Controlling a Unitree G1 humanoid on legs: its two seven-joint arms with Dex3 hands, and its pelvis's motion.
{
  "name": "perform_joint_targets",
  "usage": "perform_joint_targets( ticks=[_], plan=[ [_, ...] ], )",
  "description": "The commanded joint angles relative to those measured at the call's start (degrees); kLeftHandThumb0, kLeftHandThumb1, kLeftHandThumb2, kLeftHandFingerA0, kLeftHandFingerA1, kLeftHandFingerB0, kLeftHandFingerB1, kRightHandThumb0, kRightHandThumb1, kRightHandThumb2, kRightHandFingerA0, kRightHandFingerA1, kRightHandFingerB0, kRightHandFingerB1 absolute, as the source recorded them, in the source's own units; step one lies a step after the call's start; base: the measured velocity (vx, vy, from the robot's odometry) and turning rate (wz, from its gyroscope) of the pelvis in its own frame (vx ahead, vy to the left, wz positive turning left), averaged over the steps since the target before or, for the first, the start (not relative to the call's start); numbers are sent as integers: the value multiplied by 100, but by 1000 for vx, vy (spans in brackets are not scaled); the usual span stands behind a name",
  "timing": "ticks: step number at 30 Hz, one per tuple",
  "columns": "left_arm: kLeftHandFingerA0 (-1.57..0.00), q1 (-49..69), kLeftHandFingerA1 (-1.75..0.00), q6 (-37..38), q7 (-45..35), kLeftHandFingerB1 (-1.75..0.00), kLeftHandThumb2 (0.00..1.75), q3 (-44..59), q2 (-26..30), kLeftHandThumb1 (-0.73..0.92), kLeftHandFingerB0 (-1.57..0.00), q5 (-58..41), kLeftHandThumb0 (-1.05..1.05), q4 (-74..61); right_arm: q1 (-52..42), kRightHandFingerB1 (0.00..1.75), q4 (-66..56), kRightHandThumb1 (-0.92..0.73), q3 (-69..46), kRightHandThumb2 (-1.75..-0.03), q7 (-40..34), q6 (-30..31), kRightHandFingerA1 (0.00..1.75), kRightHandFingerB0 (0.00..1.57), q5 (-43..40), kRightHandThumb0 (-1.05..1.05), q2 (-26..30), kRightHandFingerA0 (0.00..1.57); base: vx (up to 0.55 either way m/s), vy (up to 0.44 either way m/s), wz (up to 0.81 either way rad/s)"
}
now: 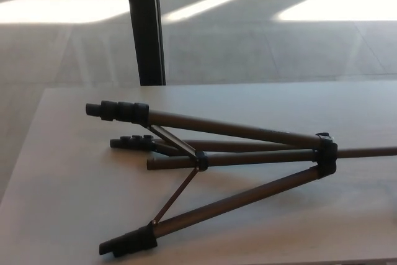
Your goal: Use both hands of the robot to pick up the tripod lying in the middle of the desk and make it stand upright on the desk
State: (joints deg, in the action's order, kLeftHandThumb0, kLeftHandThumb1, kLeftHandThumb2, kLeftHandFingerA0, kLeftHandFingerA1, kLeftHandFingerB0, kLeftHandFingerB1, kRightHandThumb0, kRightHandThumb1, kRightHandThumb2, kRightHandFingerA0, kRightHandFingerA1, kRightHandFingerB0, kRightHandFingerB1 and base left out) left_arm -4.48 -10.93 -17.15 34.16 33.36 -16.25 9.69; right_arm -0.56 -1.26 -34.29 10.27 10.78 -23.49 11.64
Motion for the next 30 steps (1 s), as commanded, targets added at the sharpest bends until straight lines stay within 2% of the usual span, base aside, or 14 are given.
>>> perform_joint_targets(
  ticks=[1, 4, 5, 9, 11, 12, 13, 14, 18, 20, 26, 27, 29, 30],
  plan=[
    [-29, -2575, -63, -1885, -684, -54, 89, -1380, 1234, 44, -21, -615, -57, -1826, -39, 32, -2776, -66, 1403, -60, -629, 1743, 51, 32, -1021, -70, -484, 41, 0, 0, 0],
    [-37, -3208, -63, -1601, -975, -49, 92, -1963, 1173, 46, -18, -104, -65, -1530, -226, 37, -2967, -65, 1792, -61, -616, 1741, 59, 43, -993, -71, -763, 46, 0, 0, 0],
    [-38, -3500, -50, -1499, -1122, -40, 61, -2176, 1088, 60, -31, 12, -70, -1327, -351, 37, -3090, -64, 1977, -60, -664, 1787, 58, 49, -985, -71, -882, 53, 0, 0, 0],
    [-46, -4024, -49, -1439, -1223, -39, 59, -2592, 914, 64, -39, 185, -61, -1169, -462, 40, -3219, -63, 2339, -59, -692, 1944, 62, 52, -1020, -70, -1091, 55, 0, 0, 0],
    [-42, -4366, -52, -1855, -1145, -41, 59, -2917, 753, 62, -38, 160, -65, -1465, -581, 39, -3289, -63, 2590, -59, -718, 2164, 62, 49, -999, -71, -1130, 52, 0, 0, 0],
    [-42, -4429, -52, -1924, -1146, -41, 59, -2980, 737, 62, -38, 142, -65, -1528, -598, 39, -3313, -63, 2653, -59, -711, 2210, 62, 49, -946, -71, -1102, 52, 0, 0, 0],
    [-37, -4564, -63, -2084, -1150, -52, 89, -3137, 653, 45, -23, 90, -60, -1649, -661, 40, -3331, -64, 2796, -59, -696, 2300, 64, 48, -950, -69, -1118, 50, 0, 0, 0],
    [-37, -4616, -63, -2090, -1146, -52, 89, -3222, 619, 45, -23, 119, -60, -1660, -687, 40, -3354, -64, 2864, -59, -698, 2321, 64, 48, -920, -69, -1118, 50, 0, 0, 0],
    [-34, -4859, -62, -2446, -1113, -52, 87, -3607, 552, 45, -24, 144, -62, -1915, -713, 40, -3383, -64, 3128, -60, -907, 2557, 63, 50, -788, -72, -1228, 51, 0, 0, 0],
    [-35, -4972, -62, -1996, -1328, -53, 88, -4101, 482, 47, -27, 545, -66, -1819, -729, 43, -3173, -64, 3288, -60, -804, 2525, 68, 52, -663, -73, -1239, 51, 0, 0, 0],
    [-36, -5246, -61, -2008, -1227, -54, 87, -4650, 354, 47, -33, 793, -68, -1748, -688, 48, -2957, -61, 3248, -59, -848, 2626, 70, 53, -696, -75, -1253, 50, 0, 0, 0],
    [-37, -5296, -52, -1915, -1210, -46, 59, -4748, 348, 59, -41, 894, -63, -1732, -726, 48, -2915, -63, 3207, -59, -809, 2553, 72, 52, -725, -74, -1273, 48, 0, 0, 0],
    [-37, -5303, -52, -1934, -1197, -46, 59, -4778, 366, 59, -41, 894, -63, -1745, -733, 48, -2933, -63, 3200, -59, -817, 2586, 72, 52, -732, -74, -1277, 48, 0, 0, 0],
    [-38, -5315, -60, -1915, -1151, -53, 88, -4820, 308, 48, -33, 933, -68, -1705, -754, 53, -2950, -50, 3146, -74, -867, 2633, 73, 48, -791, -79, -1321, 49, 0, 0, 0]
  ],
)
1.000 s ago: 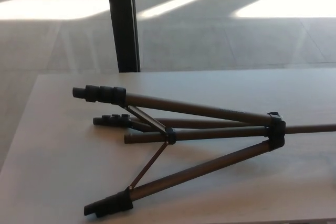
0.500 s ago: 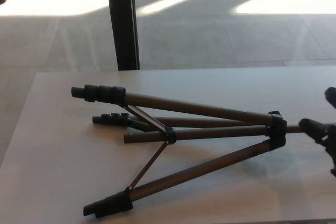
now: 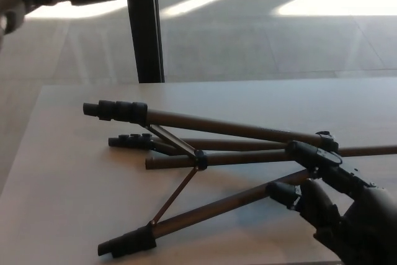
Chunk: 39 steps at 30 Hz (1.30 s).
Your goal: Use both hands of the robot to pick up the tripod lying in the middle of the desk and make it stand upright on the desk
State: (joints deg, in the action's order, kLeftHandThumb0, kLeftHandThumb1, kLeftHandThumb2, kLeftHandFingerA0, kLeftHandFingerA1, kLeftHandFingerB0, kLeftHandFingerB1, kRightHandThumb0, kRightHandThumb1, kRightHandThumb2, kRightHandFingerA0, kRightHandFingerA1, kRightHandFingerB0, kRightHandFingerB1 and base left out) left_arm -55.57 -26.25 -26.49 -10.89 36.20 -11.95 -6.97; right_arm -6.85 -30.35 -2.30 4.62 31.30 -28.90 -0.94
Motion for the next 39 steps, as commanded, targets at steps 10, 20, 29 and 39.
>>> perform_joint_targets(
  ticks=[10, 20, 29, 39],
  plan=[
    [-7, -768, -41, 740, -1252, -41, 95, -2523, 871, 54, -10, 3068, -91, -80, -43, 43, -133, -65, -465, -60, -468, 821, 71, 44, -327, -67, -24, 50, 0, 0, 0],
    [0, -1154, -10, 727, -1668, -14, 102, -3937, 736, 56, -14, 4573, -95, 115, -48, 51, -248, -52, -573, -75, -524, 924, 69, 47, -309, -76, 35, 48, 0, 0, 0],
    [0, -1404, 0, 126, -1538, -9, 88, -4853, -55, 49, -5, 5052, -103, 666, 32, 43, -266, -65, -587, -60, -566, 1002, 68, 48, -248, -71, 56, 52, 0, 0, 0],
    [0, -1582, -5, 363, -1136, 0, 106, -5604, -444, 60, -16, 5840, -104, 1271, 146, 42, -219, -63, -695, -60, -596, 1146, 68, 50, -246, -72, 126, 53, 0, 0, 0]
  ],
)
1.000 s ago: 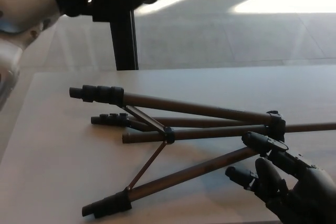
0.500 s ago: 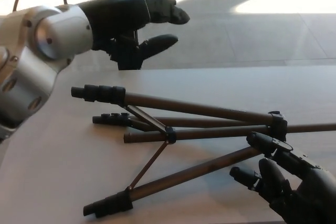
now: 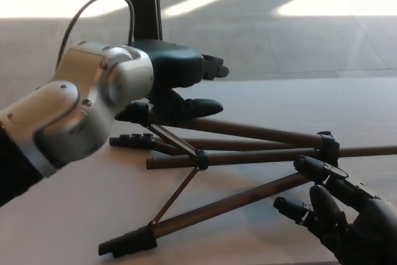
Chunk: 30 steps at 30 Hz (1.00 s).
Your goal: Use both hands of the robot to pick up the tripod lying in the middle of the desk and make it stand upright on the desk
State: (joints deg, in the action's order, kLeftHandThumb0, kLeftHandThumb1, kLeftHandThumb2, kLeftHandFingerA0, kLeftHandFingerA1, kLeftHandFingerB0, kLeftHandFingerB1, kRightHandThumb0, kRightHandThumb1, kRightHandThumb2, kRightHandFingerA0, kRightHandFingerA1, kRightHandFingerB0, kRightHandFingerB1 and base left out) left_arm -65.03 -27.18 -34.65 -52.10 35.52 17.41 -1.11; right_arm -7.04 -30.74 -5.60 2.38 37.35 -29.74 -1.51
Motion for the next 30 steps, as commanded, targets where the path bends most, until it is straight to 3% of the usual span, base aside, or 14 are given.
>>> perform_joint_targets(
  ticks=[1, 4, 5, 6, 7, 8, 9, 16, 17, 18, 21, 28, 29, 30],
  plan=[
    [0, -642, -7, 495, -230, -3, 106, -1566, -405, 58, -16, 2986, -102, 765, 153, 41, -189, -63, -369, -60, -354, 538, 68, 49, -161, -72, 194, 52, 0, 0, 0],
    [0, -756, -5, 720, -24, 0, 109, -2031, -402, 62, -15, 3703, -105, 958, 118, 51, -180, -53, -360, -93, -268, 520, 71, 39, -174, -74, 227, 49, 0, 0, 0],
    [0, -768, -9, 758, 71, 0, 106, -2131, -417, 60, -13, 3846, -103, 1025, 98, 40, -179, -66, -344, -60, -245, 500, 66, 46, -164, -70, 231, 49, 0, 0, 0],
    [0, -798, -15, 740, 179, 0, 104, -2273, -474, 57, 0, 4016, -100, 1151, 74, 51, -185, -54, -303, -94, -228, 469, 69, 39, -90, -73, 263, 49, 0, 0, 0],
    [0, -808, -15, 729, 191, 0, 104, -2299, -484, 57, 0, 4031, -100, 1170, 73, 51, -186, -54, -299, -94, -226, 467, 69, 39, -82, -73, 267, 49, 0, 0, 0],
    [0, -828, 0, 711, 698, -15, 81, -2444, -604, 59, 0, 4272, -97, 1457, 59, 42, -124, -66, -261, -60, -182, 426, 68, 49, -19, -72, 303, 51, 0, 0, 0],
    [0, -891, -15, 695, 836, -1, 103, -2521, -682, 55, -4, 4354, -98, 1589, 57, 42, -125, -66, -257, -60, -208, 452, 68, 50, 1, -73, 305, 52, 0, 0, 0],
    [0, -1039, -7, 485, 1288, 0, 103, -2556, -1024, 62, -13, 4360, -103, 1879, 119, 42, -137, -65, -204, -60, -327, 502, 67, 53, 95, -72, 261, 53, 0, 0, 0],
    [0, -1078, -6, 476, 1337, -28, 65, -2578, -1076, 68, 0, 4386, -92, 1916, 156, 42, -142, -64, -209, -59, -361, 524, 67, 53, 101, -72, 251, 54, 0, 0, 0],
    [0, -1013, -10, 399, 1411, -4, 96, -2537, -1129, 57, -15, 4356, -97, 1852, 167, 42, -149, -65, -218, -60, -328, 540, 68, 52, 72, -73, 275, 54, 0, 0, 0],
    [0, -898, -14, 282, 1471, -1, 98, -2568, -1241, 54, 0, 4355, -96, 1903, 176, 49, -83, -51, -224, -76, -331, 470, 68, 50, 120, -76, 261, 53, 0, 0, 0],
    [-2, -678, -30, 3, 1755, -16, 99, -2488, -1583, 54, -11, 4247, -92, 2261, 198, 42, -84, -64, -227, -59, -340, 486, 67, 53, 121, -72, 258, 53, 0, 0, 0],
    [-17, -612, -56, -1, 2067, -38, 60, -2493, -1618, 64, -14, 4318, -89, 2344, 217, 49, -108, -50, -232, -76, -383, 540, 69, 51, 111, -77, 246, 53, 0, 0, 0],
    [-17, -579, -56, -2, 2200, -38, 60, -2487, -1623, 64, -14, 4359, -89, 2376, 236, 49, -115, -50, -225, -76, -402, 565, 69, 51, 111, -77, 237, 53, 0, 0, 0]
  ],
)
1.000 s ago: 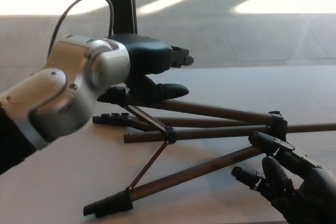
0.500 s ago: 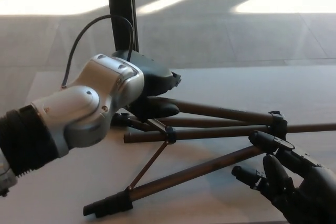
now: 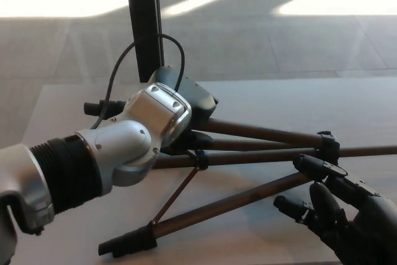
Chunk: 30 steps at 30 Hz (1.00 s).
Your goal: Use both hands of the robot to pick up the tripod lying in the middle of the desk and make it stand upright on the desk
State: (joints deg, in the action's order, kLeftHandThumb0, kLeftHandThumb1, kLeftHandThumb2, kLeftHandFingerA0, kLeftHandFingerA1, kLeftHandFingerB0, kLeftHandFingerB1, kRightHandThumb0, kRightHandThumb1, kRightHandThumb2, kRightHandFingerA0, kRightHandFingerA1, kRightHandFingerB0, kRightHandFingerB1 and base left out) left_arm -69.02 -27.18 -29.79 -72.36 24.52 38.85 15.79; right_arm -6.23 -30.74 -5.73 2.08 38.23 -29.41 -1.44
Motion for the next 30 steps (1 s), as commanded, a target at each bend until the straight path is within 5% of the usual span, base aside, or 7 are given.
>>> perform_joint_targets(
  ticks=[1, 8, 14, 15, 18, 28, 30],
  plan=[
    [-66, -97, -75, -26, 2114, -47, 58, -406, -584, 58, -37, 2213, -64, 805, 170, 44, -119, -64, -204, -60, -378, 494, 69, 55, 85, -73, 237, 54, 0, 0, 0],
    [-105, 269, -129, 319, 3008, -52, 73, -139, -675, 42, -30, 1916, -44, 1008, 220, 48, -213, -51, -154, -74, -437, 511, 68, 51, 96, -73, 188, 51, 0, 0, 0],
    [-95, 405, -156, 181, 2842, -65, 56, -280, -708, 53, -85, 2046, -37, 1252, 299, 38, -188, -64, -220, -60, -402, 500, 65, 53, 67, -63, 243, 53, 0, 0, 0],
    [-93, 384, -158, 267, 2527, -68, 56, -320, -641, 53, -87, 2022, -37, 1229, 308, 53, -184, -50, -240, -91, -419, 530, 69, 47, 47, -63, 238, 53, 0, 0, 0],
    [-93, 377, -157, 385, 2524, -70, 56, -273, -597, 52, -90, 2046, -37, 1313, 354, 38, -181, -64, -270, -60, -469, 563, 65, 56, 57, -62, 236, 56, 0, 0, 0],
    [-94, 647, -125, 420, 2367, -88, 64, 65, -391, 61, -79, 2136, -38, 1125, 411, 41, -103, -63, -268, -59, -535, 700, 67, 56, 47, -59, 247, 54, 0, 0, 0],
    [-94, 782, -138, 538, 2463, -101, 65, 344, -423, 63, -83, 1994, -39, 1070, 421, 54, -89, -51, -244, -91, -580, 737, 69, 50, 98, -60, 261, 53, 0, 0, 0]
  ],
)
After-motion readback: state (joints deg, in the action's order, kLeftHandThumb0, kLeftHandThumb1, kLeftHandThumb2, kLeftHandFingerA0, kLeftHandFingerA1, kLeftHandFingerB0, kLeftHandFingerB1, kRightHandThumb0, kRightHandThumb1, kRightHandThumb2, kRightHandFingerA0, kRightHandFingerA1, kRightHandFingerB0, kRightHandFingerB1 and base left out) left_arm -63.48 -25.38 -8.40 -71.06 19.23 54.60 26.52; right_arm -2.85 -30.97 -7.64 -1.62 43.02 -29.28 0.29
